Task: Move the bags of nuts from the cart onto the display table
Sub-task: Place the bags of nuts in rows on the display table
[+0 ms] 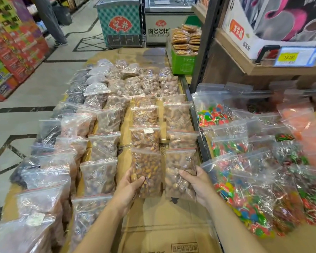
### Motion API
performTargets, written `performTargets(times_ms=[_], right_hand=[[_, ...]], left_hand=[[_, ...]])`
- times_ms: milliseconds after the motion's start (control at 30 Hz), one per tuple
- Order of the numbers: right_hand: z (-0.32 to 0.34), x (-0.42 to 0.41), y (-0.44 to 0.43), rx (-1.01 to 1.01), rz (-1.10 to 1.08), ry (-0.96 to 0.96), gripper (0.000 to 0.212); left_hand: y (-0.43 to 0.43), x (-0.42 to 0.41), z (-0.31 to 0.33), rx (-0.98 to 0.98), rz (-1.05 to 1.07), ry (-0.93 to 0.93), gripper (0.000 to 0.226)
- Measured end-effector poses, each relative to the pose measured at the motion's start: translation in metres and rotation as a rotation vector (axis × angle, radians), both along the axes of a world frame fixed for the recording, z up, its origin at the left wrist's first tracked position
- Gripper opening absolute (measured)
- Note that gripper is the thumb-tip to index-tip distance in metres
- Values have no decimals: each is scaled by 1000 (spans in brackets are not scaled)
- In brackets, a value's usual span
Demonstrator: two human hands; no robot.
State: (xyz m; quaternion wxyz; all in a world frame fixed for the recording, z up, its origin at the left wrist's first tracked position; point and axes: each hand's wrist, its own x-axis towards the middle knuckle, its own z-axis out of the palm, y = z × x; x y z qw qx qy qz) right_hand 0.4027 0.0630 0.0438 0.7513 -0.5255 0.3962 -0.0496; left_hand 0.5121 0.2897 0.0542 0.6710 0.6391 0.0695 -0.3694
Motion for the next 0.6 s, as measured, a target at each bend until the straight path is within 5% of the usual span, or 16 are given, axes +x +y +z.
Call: performTargets(times_ms=[233, 367, 600], right_hand=[[12, -1, 8, -441, 69, 119, 20], [12, -3, -1, -548, 126, 228, 30], [26, -1, -1, -661, 195, 382, 57]], left_hand=[[-2, 4, -1, 262, -101, -189, 41], [-8, 1, 13, 468, -148, -341, 28], [-15, 3, 24, 580, -191, -388, 54]])
